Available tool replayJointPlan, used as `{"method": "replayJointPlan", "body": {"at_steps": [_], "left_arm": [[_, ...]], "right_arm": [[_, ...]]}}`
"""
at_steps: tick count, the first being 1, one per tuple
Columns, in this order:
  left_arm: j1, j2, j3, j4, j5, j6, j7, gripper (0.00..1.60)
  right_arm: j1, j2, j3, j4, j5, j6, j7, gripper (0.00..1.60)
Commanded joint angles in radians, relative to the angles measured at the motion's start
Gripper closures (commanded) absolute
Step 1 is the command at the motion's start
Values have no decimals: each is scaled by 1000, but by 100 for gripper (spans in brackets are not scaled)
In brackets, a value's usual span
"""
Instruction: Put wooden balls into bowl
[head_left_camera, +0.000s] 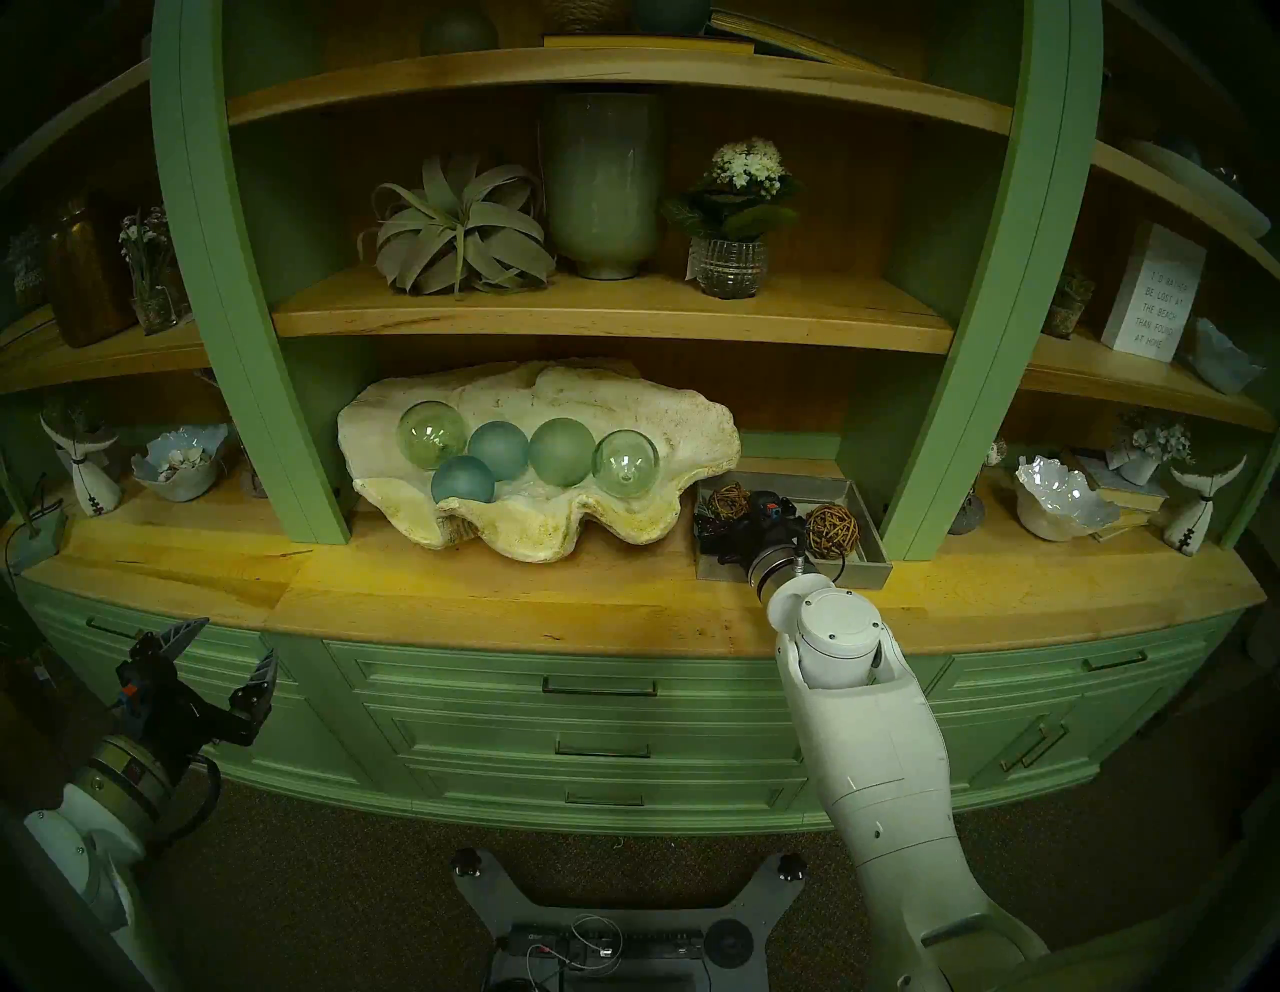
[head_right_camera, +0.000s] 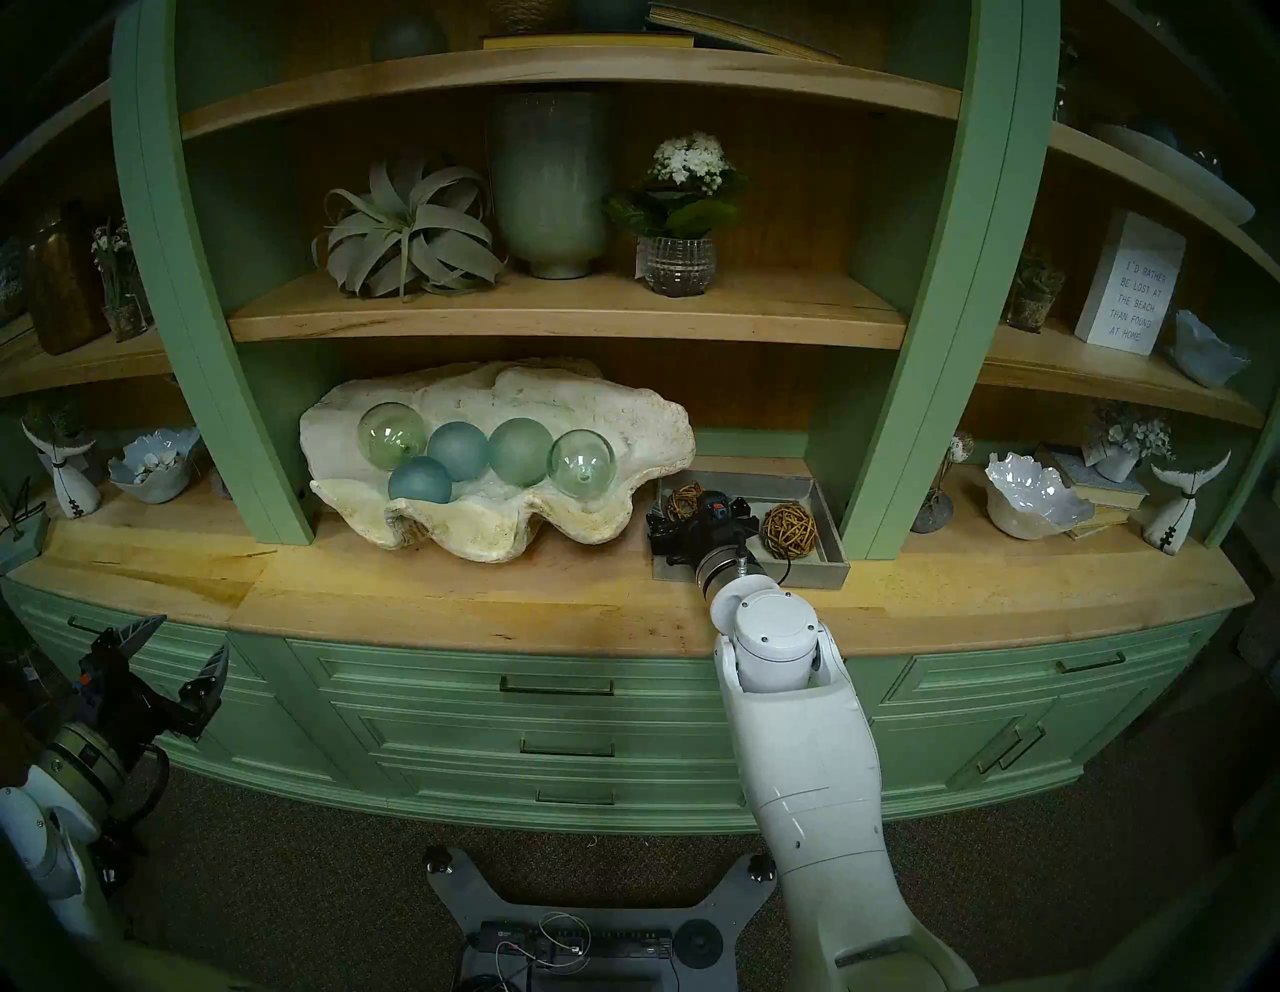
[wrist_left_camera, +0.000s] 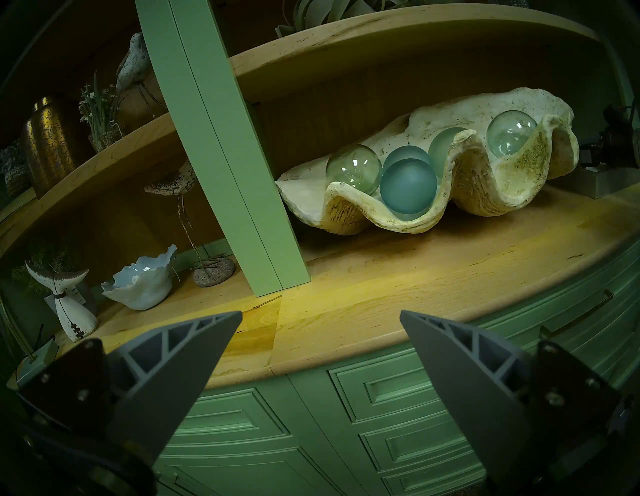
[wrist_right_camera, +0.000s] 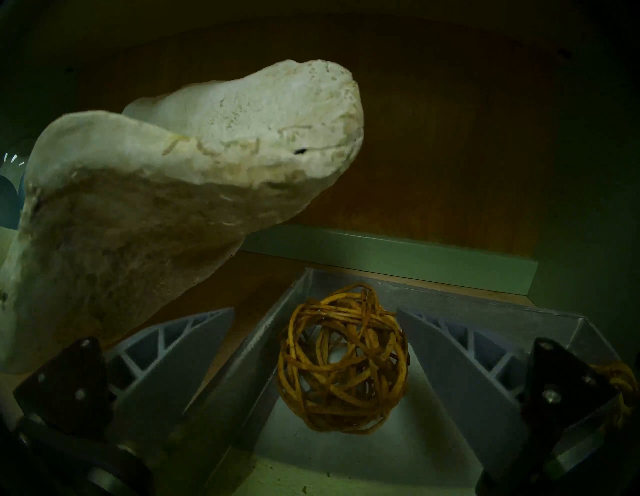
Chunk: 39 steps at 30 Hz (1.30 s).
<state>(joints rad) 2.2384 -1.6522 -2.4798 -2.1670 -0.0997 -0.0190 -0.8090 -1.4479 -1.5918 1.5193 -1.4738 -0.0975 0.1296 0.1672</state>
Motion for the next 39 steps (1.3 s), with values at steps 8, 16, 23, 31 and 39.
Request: {"method": "replayJointPlan", "body": {"at_steps": [8,16,23,31,39], "left_arm": [[-2,1,-1,-27,-6,-3,-2,0],[-2,0,-1,-28,-6,-2,-2,0],[-3,2,-1,-24,-5,-4,-2,0],[-4,2,-1,-22,-5,-4,-2,0],[-4,2,-1,-24,-5,-4,-2,0]], "right_arm": [[-16,-26,-25,-153,91,37,-66,0],[4,-21,12,-104,79,107,-104,0],[101,6,32,-60,73,143,-102,0],[124,20,40,-76,67,209,-85,0],[169,22,16,-39,58,296,-47,0]]}}
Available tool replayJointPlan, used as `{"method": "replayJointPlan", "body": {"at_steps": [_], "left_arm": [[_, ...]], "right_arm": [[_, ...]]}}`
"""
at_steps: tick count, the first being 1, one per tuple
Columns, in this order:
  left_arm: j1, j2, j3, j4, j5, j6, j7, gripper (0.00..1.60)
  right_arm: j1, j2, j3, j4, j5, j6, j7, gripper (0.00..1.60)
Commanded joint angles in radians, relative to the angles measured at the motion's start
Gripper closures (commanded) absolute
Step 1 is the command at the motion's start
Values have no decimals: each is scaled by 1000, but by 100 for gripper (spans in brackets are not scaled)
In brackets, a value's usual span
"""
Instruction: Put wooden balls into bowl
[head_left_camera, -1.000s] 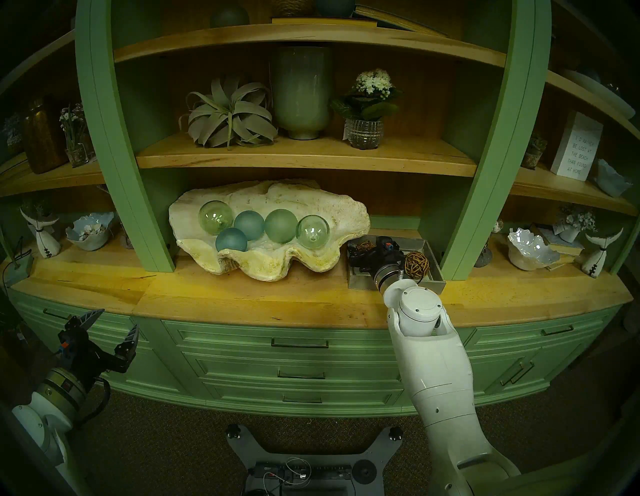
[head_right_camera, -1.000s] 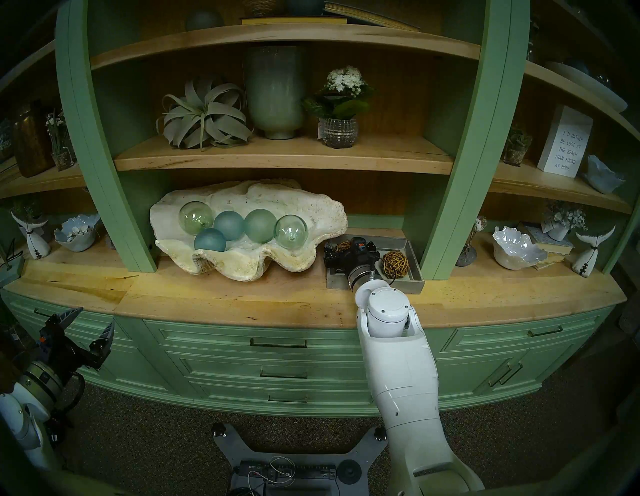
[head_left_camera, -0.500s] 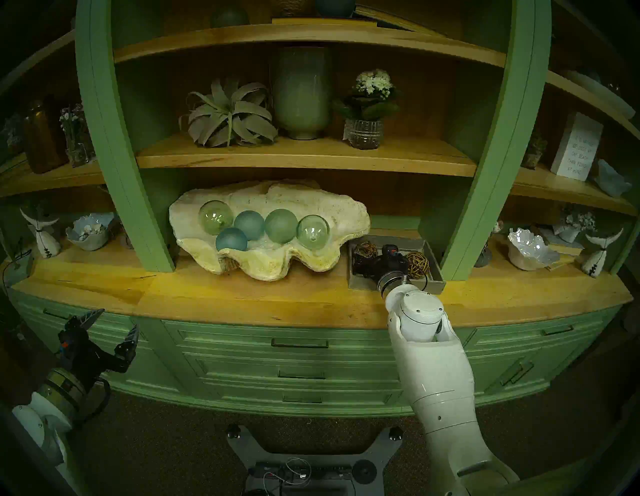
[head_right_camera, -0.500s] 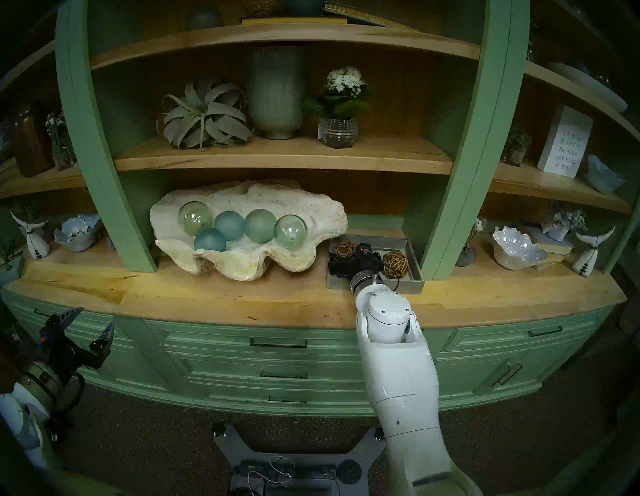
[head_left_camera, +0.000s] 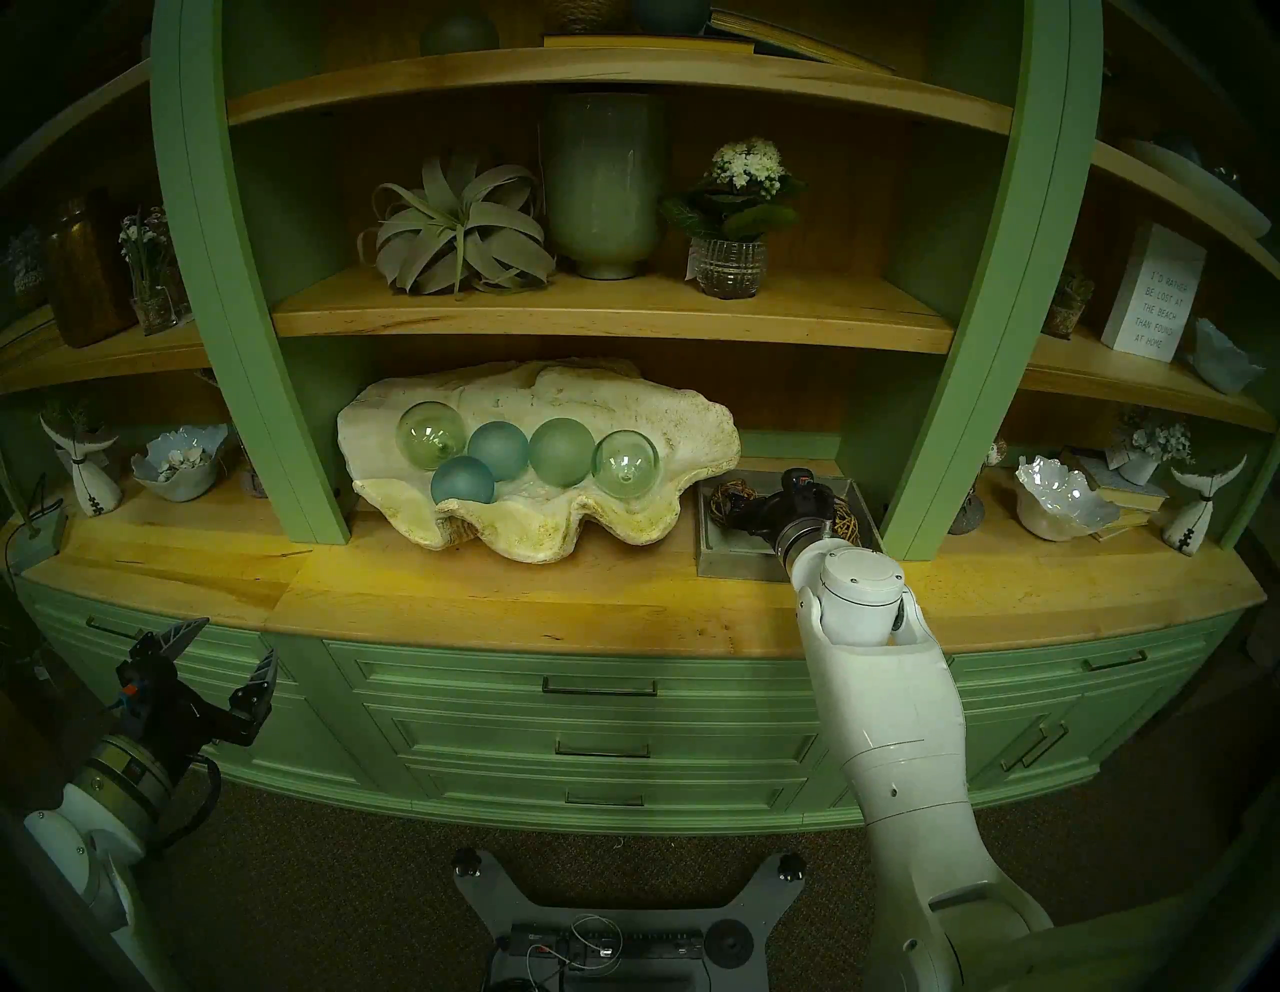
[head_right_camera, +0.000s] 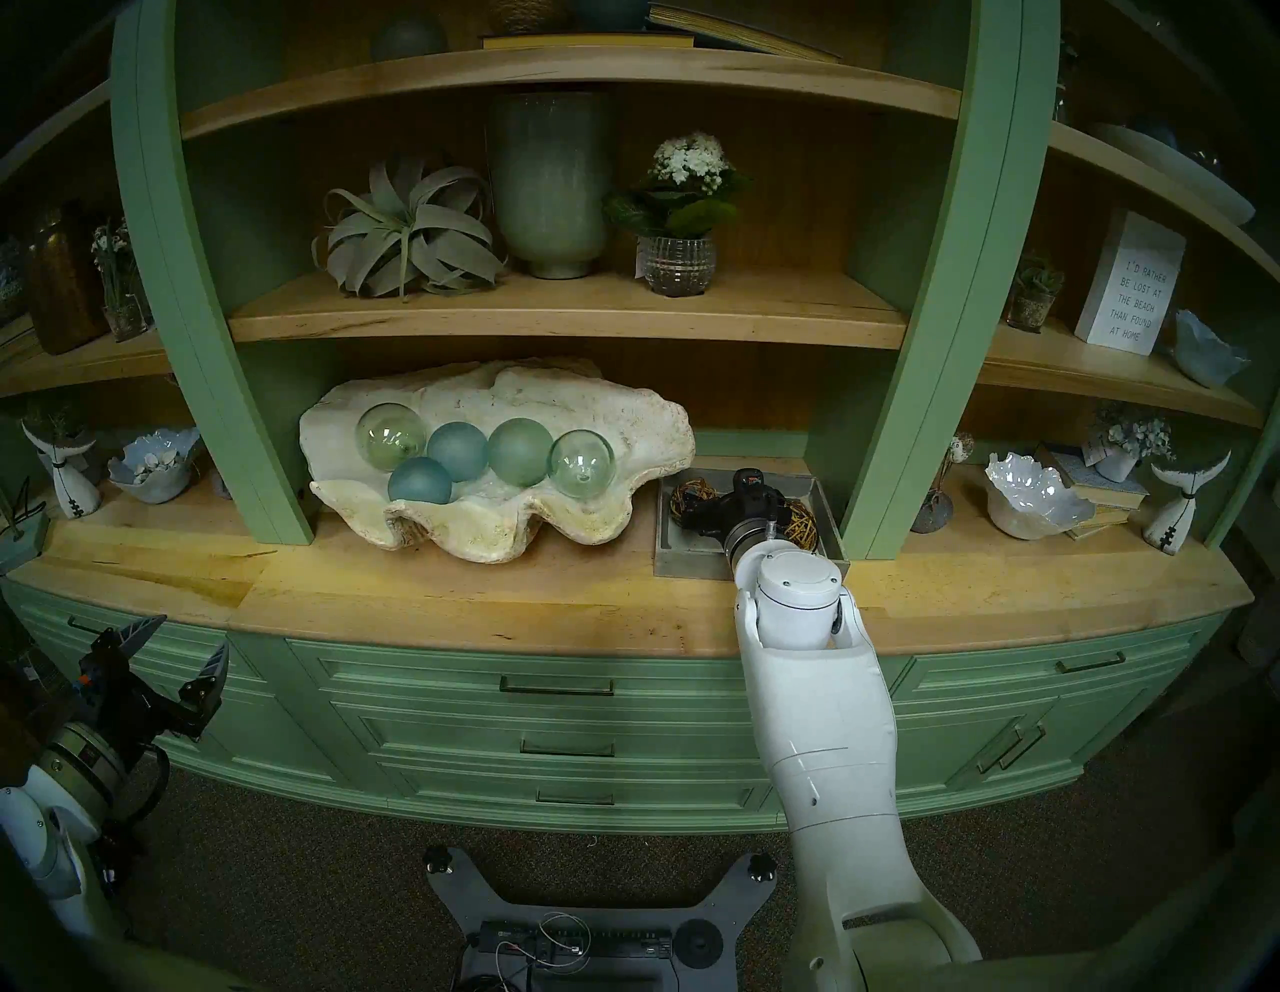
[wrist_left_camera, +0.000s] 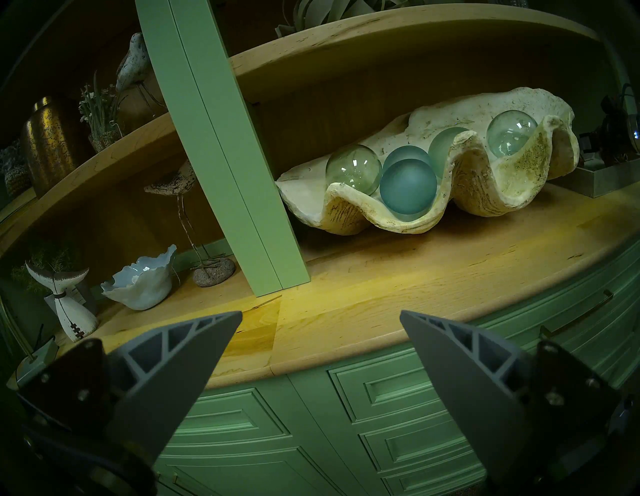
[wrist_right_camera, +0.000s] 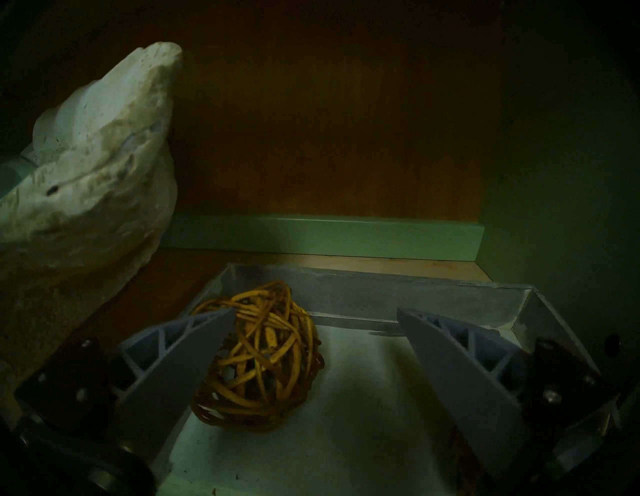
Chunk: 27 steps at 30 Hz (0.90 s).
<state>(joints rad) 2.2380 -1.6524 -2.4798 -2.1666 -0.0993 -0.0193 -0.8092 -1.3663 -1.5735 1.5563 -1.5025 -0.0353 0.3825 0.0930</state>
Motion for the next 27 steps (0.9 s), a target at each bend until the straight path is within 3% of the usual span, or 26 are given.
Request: {"method": "replayJointPlan", "body": {"at_steps": [1,11,27], "left_arm": [[-3,2,-1,-24,-6,-4,-2,0],[-3,1,-1,-26,-6,-3,-2,0],[-2,1,-1,-27,-6,-3,-2,0]], "right_arm": [[114,5,-23,20,-1,59,37,0],[192,24,-32,122,-8,104,77,0],[272,29,-28,279,3,68,140,0]]}}
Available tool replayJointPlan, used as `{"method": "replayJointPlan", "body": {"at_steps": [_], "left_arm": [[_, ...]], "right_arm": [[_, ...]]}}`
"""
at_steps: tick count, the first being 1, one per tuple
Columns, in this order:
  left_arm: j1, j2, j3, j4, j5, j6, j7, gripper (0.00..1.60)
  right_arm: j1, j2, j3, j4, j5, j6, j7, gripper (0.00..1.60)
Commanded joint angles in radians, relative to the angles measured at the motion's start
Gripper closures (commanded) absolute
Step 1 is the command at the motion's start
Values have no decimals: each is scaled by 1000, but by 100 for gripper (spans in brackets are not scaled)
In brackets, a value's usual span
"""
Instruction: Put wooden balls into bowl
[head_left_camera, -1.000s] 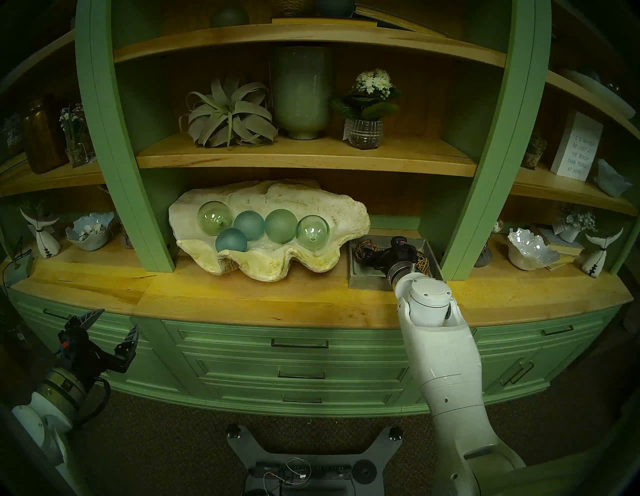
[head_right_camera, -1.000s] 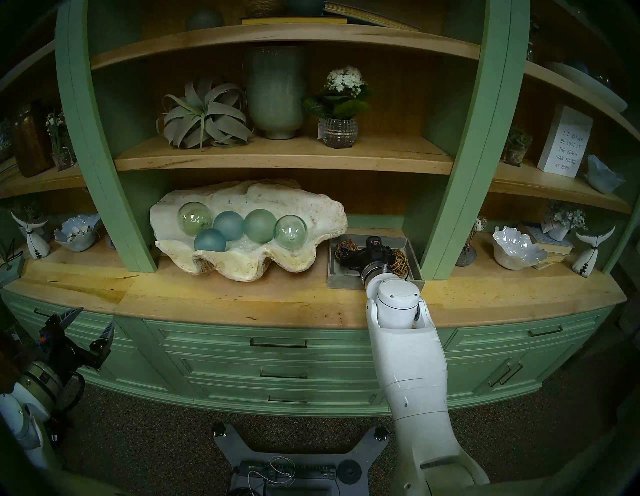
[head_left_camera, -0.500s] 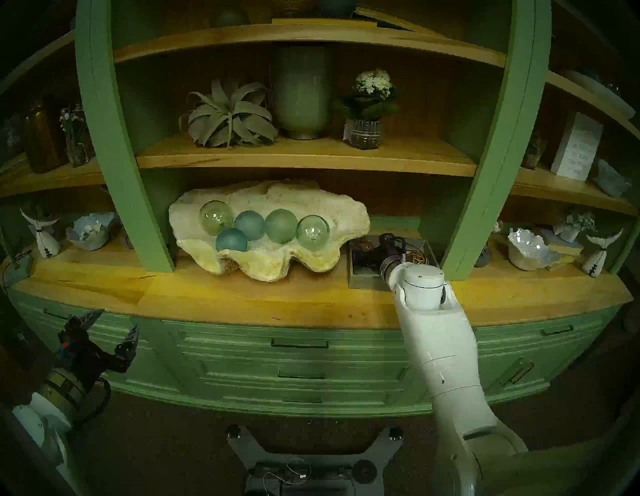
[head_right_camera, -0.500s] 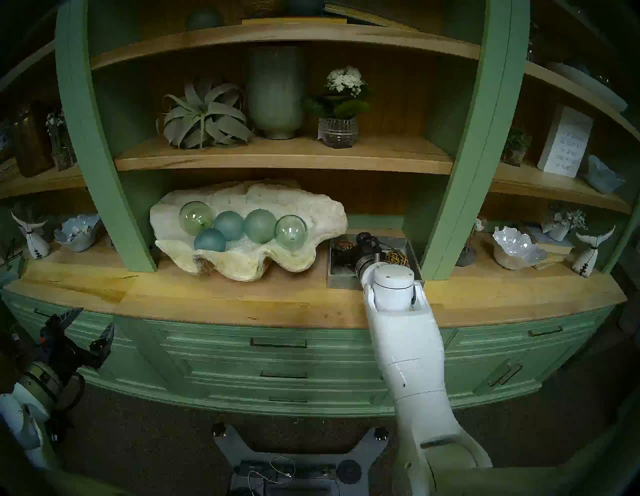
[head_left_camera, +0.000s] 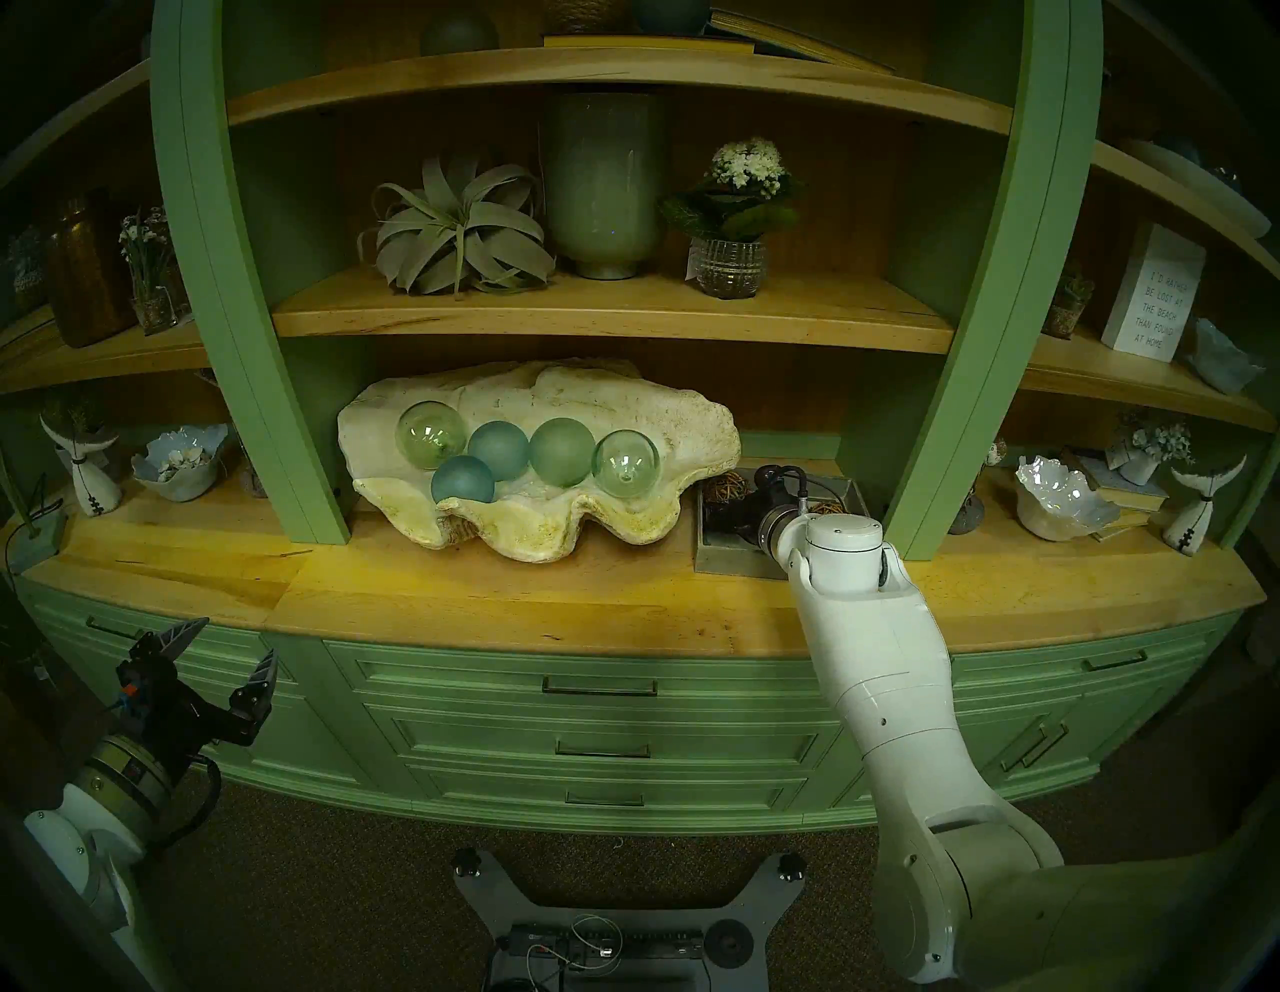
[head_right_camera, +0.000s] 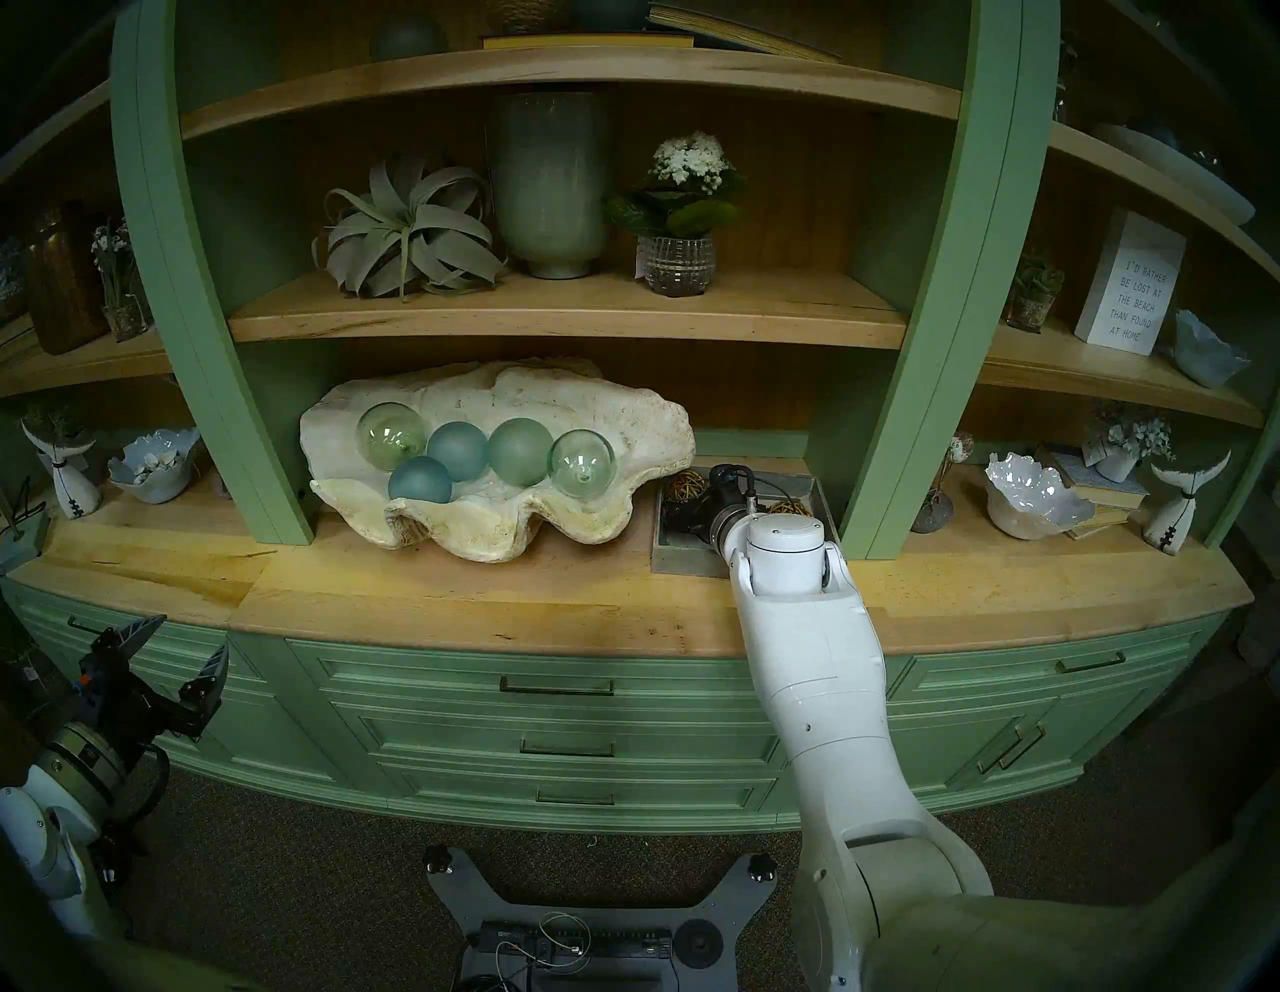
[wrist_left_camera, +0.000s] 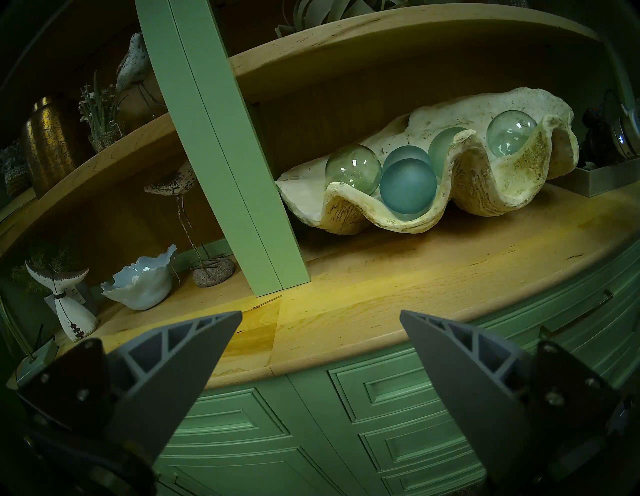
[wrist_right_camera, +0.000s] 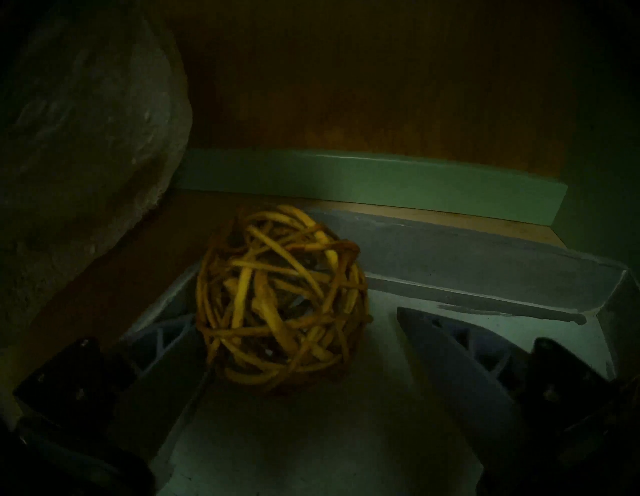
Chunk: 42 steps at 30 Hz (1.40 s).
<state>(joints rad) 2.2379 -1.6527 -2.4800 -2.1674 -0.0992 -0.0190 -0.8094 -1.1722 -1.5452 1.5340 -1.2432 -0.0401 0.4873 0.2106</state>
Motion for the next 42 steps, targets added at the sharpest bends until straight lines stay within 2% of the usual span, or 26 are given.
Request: {"method": "replayJointPlan", "body": {"at_steps": [1,5,17,18,20,23,24,25,26,27,30,36,37,42], "left_arm": [[-2,1,-1,-26,-6,-3,-2,0],[-2,1,-1,-27,-6,-3,-2,0],[-2,0,-1,-27,-6,-2,-2,0],[-2,0,-1,-27,-6,-2,-2,0],[-2,0,-2,-27,-6,-2,-2,0],[-2,0,-2,-28,-6,-2,-2,0],[-2,0,-2,-28,-6,-2,-2,0],[-2,0,-2,-28,-6,-2,-2,0],[-2,0,-2,-28,-6,-2,-2,0],[-2,0,-2,-28,-6,-2,-2,0],[-2,0,-2,-28,-6,-2,-2,0],[-2,0,-2,-28,-6,-2,-2,0],[-2,0,-2,-27,-6,-2,-2,0],[-3,1,-1,-26,-6,-3,-2,0]], "right_arm": [[78,5,-9,28,6,-53,29,0],[79,10,-15,48,8,-80,48,0],[23,46,-49,-37,13,-85,121,0],[18,48,-49,-40,13,-86,124,9],[12,50,-45,-44,17,-83,127,47],[1,59,-39,-49,22,-82,133,63],[-3,62,-38,-50,23,-84,135,82],[-6,64,-36,-49,24,-86,136,85],[-9,66,-33,-49,26,-89,136,99],[-11,69,-31,-47,27,-92,138,105],[-18,74,-25,-45,26,-97,136,160],[-44,84,-17,-86,26,-102,135,160],[-65,89,-12,-128,27,-98,136,160],[-99,99,1,-175,39,-114,152,160]]}}
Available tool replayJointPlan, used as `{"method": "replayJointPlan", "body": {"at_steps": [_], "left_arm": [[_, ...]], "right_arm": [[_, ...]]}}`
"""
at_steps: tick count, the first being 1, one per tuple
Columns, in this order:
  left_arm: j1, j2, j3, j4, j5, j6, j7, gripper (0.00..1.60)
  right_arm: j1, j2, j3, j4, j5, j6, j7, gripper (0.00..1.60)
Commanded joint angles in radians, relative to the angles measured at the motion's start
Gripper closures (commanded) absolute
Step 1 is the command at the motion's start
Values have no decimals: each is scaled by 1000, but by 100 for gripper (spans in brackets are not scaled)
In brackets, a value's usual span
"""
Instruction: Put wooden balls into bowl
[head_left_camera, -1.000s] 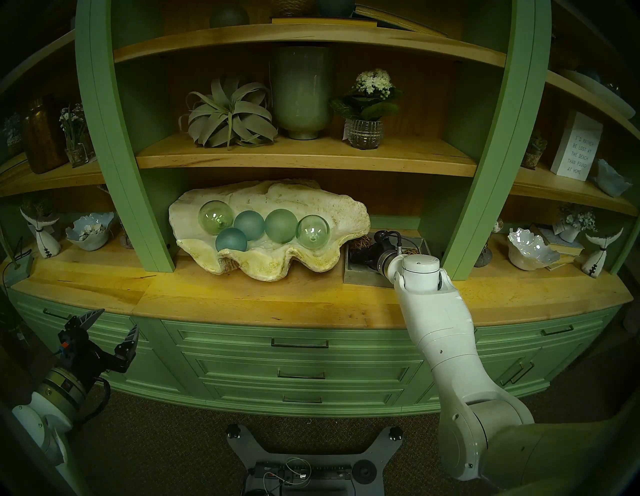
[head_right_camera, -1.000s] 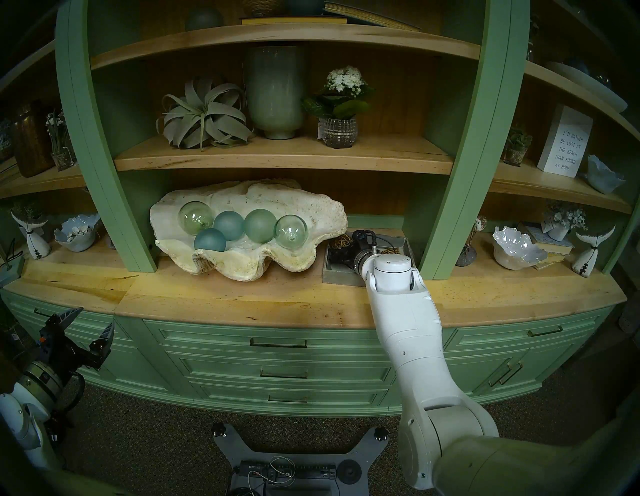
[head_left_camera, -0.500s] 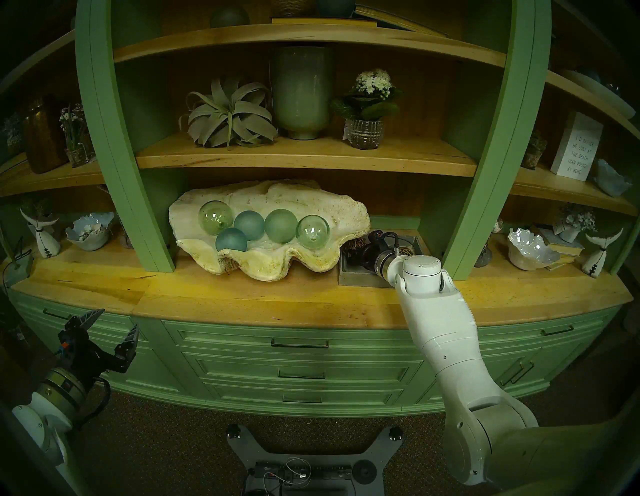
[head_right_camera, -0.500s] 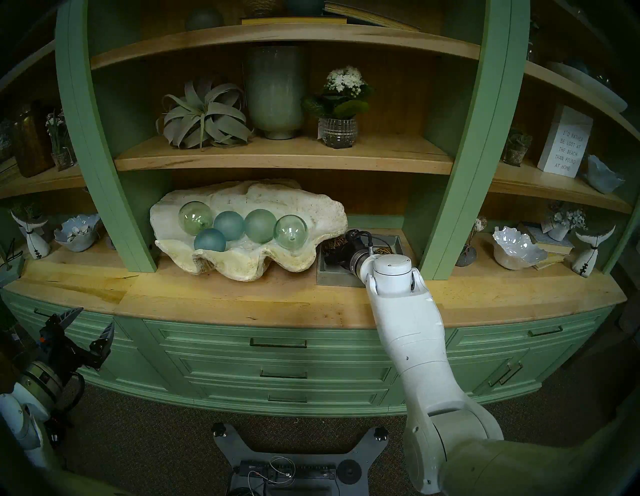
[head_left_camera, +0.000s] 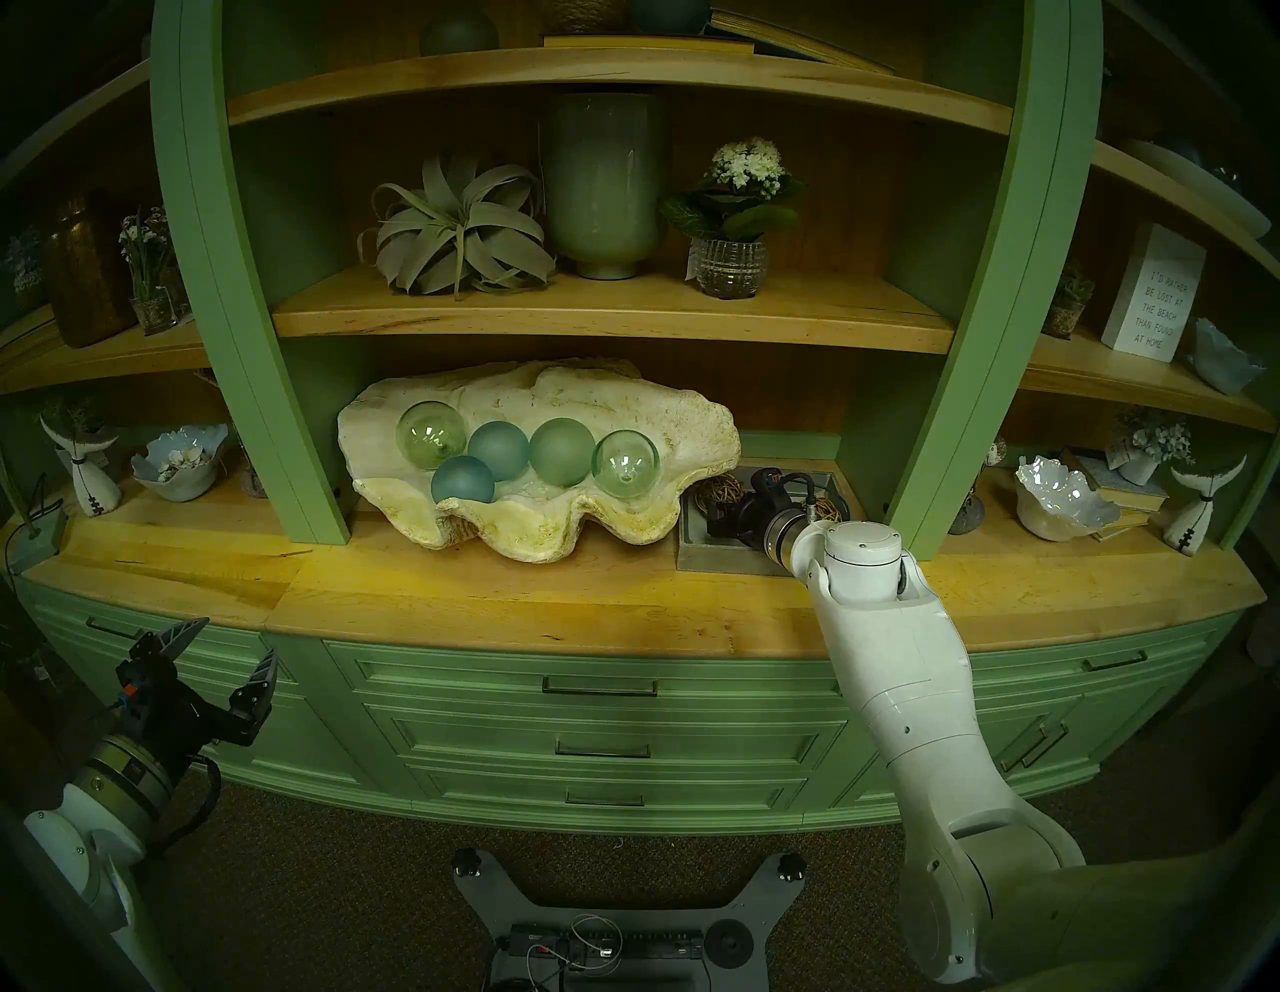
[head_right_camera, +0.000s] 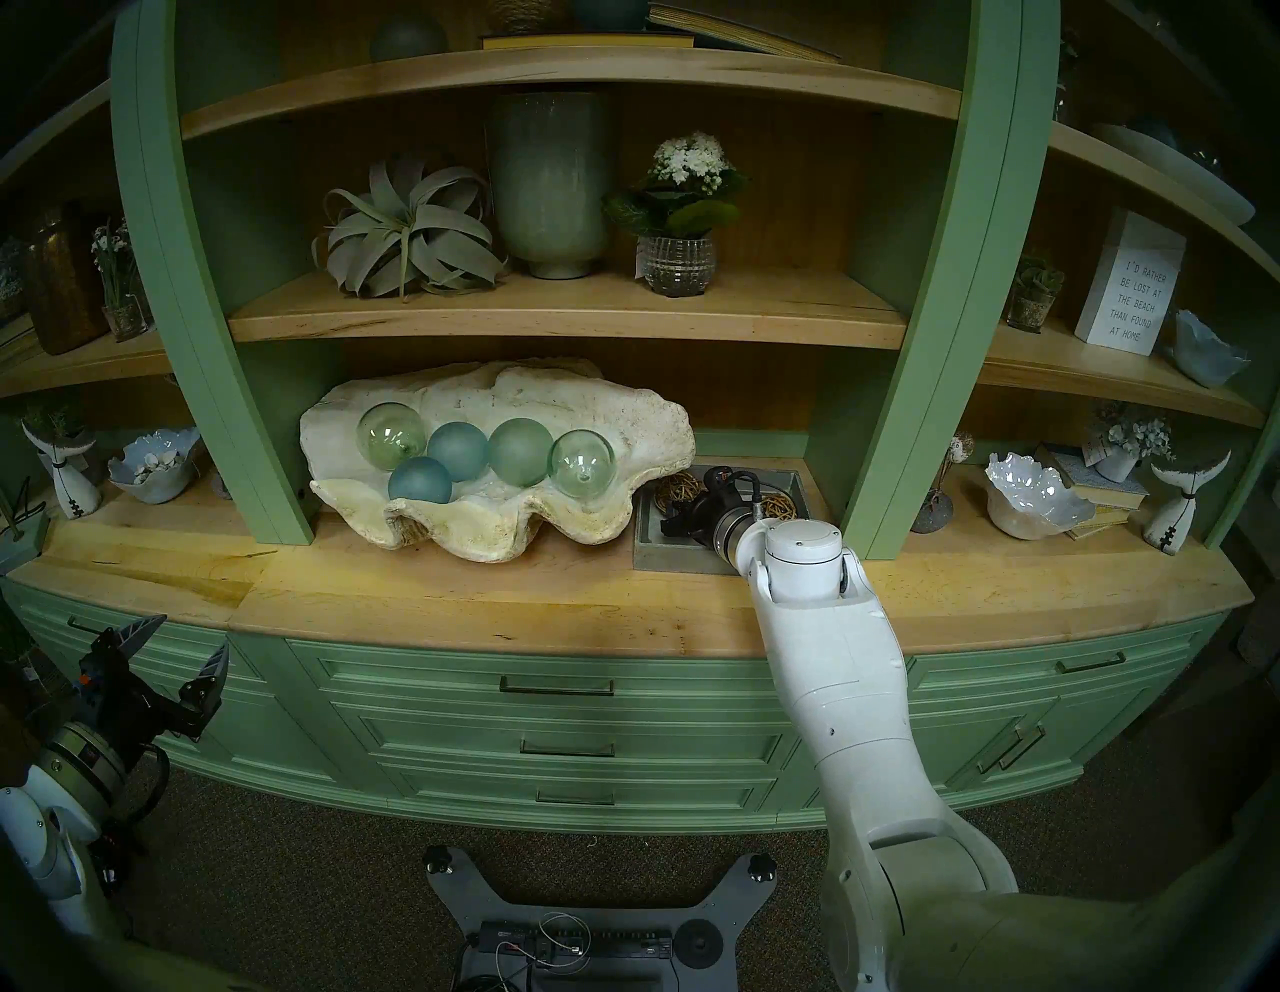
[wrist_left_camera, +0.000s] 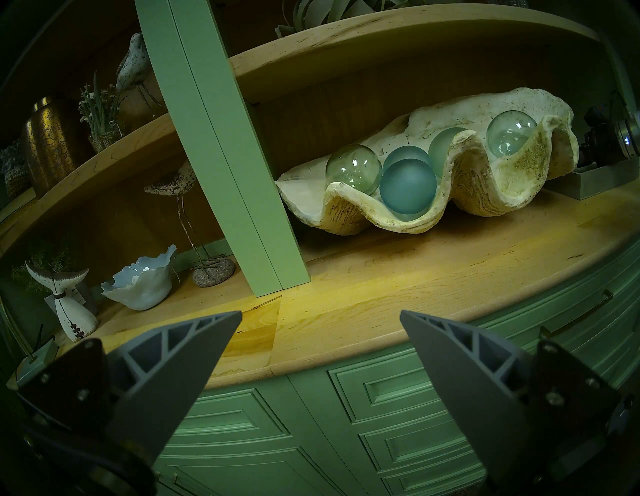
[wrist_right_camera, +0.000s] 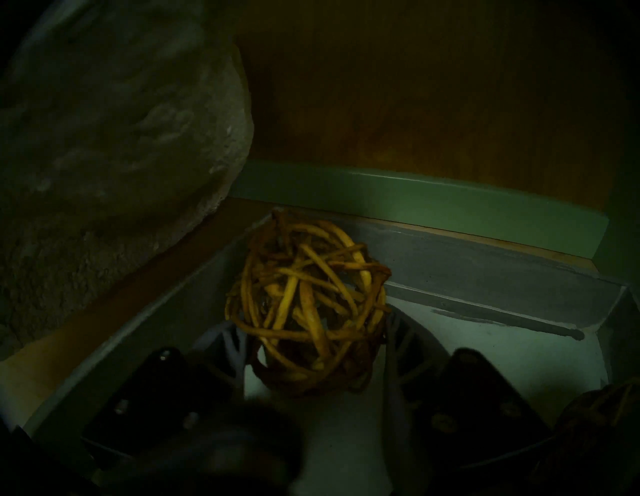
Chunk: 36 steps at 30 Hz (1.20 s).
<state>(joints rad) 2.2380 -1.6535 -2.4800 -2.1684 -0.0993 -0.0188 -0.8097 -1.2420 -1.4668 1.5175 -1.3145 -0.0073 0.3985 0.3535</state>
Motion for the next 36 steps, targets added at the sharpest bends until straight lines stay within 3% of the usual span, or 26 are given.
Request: {"method": "replayJointPlan", "body": {"at_steps": [1,17,36], "left_arm": [[-3,2,-1,-25,-6,-3,-2,0],[-5,3,-1,-20,-4,-4,-1,0],[-6,4,0,-18,-4,-5,-1,0]], "right_arm": [[-47,23,21,-129,8,-24,7,160],[-209,43,69,-283,17,-130,7,160],[-377,23,65,-474,-19,-337,-60,160]]}}
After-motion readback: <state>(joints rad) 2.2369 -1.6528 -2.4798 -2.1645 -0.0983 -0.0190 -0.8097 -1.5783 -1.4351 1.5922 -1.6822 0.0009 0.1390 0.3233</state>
